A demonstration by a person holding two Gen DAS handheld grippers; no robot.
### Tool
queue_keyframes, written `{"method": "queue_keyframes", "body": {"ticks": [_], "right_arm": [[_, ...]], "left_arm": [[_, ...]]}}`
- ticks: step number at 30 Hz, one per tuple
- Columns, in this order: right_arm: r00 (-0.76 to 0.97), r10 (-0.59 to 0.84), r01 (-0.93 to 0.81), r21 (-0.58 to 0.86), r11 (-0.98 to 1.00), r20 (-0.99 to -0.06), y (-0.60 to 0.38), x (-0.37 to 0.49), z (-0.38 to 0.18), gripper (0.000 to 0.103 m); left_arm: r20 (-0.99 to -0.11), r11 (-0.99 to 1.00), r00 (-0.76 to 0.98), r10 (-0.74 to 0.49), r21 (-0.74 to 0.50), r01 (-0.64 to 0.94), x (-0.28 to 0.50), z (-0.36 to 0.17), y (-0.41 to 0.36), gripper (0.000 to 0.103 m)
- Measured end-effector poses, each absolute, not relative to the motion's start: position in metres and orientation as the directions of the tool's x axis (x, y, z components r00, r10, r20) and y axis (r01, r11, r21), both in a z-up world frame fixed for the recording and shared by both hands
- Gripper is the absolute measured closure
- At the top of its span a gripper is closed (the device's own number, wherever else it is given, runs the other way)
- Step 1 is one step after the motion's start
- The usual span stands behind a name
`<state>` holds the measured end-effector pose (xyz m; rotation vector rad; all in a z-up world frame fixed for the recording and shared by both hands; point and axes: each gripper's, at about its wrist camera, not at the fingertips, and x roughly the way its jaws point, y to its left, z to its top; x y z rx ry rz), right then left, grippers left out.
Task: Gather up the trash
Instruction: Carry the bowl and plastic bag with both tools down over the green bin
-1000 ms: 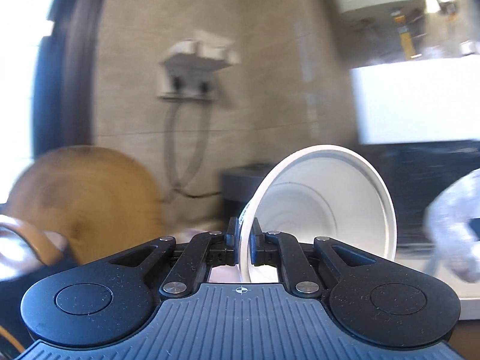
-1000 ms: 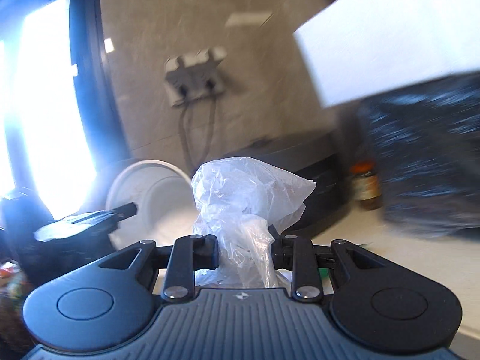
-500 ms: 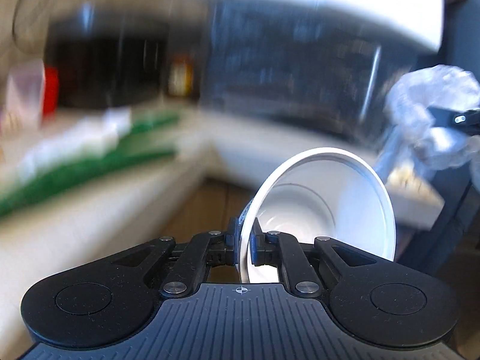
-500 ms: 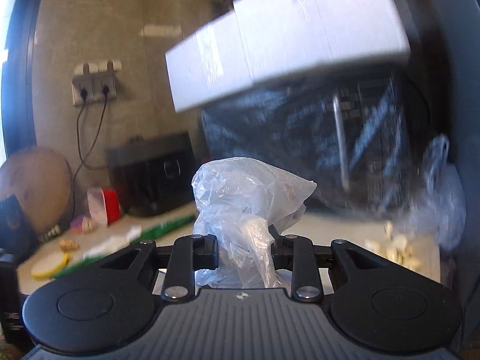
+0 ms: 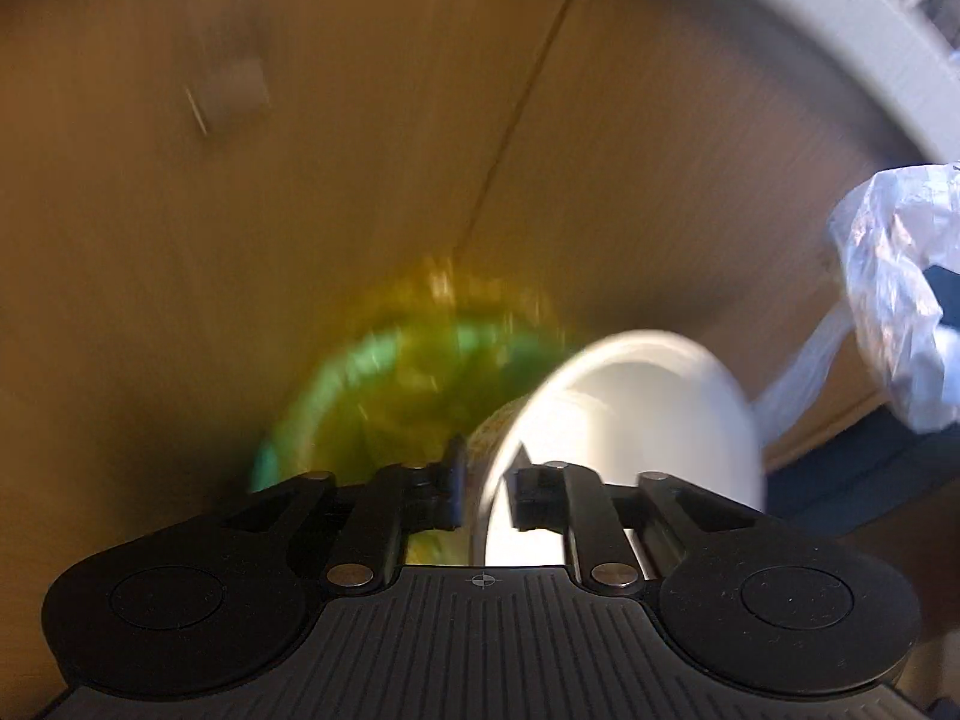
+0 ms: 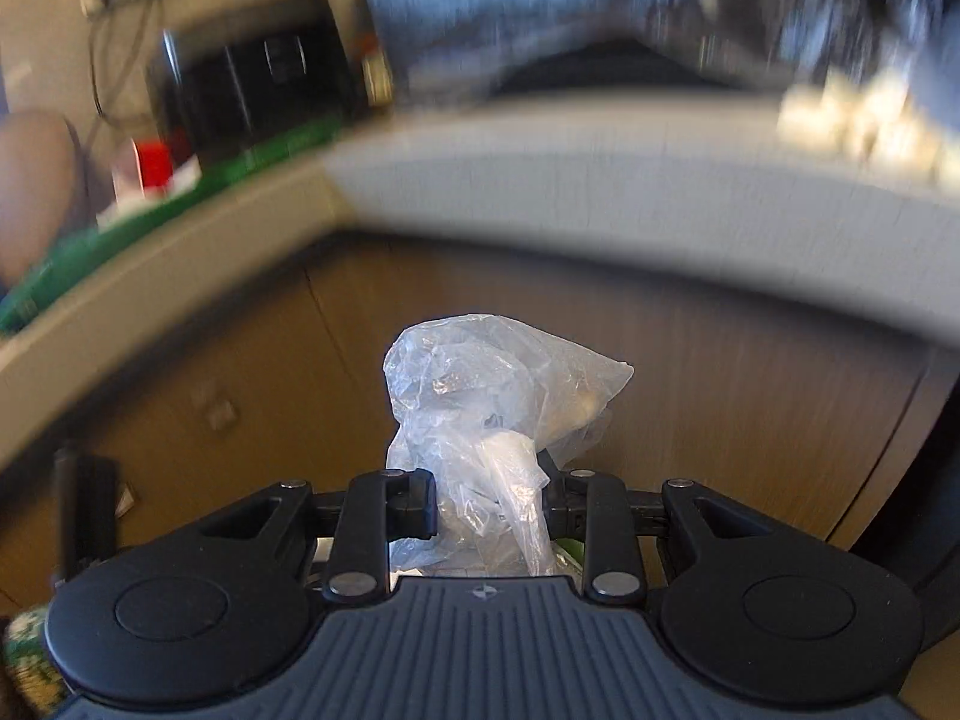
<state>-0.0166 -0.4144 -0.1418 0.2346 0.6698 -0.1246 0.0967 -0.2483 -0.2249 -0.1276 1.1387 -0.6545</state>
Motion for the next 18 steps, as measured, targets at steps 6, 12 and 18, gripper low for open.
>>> {"method": "queue_keyframes", "body": {"ticks": [6,12,18], "right_arm": [[0.654,0.011,0.213,0.197,0.957,-0.757,-0.417,0.007,-0.207,0.076],[0.569,0.047,0.233,0.216,0.948,-0.821,-0.416,0.021,-0.245,0.076],[0.499,0.093,0.226,0.233,0.946,-0.862,-0.407,0.034,-0.264,0.076]], "left_arm": [[-0.833,0.824,0.178,-0.523,-0.442,0.354,0.099,-0.290,-0.245,0.071],[-0.815,0.817,0.211,-0.539,-0.446,0.367,0.108,-0.280,-0.239,0.071],[-0.793,0.832,0.287,-0.538,-0.443,0.335,0.092,-0.256,-0.217,0.071]]}}
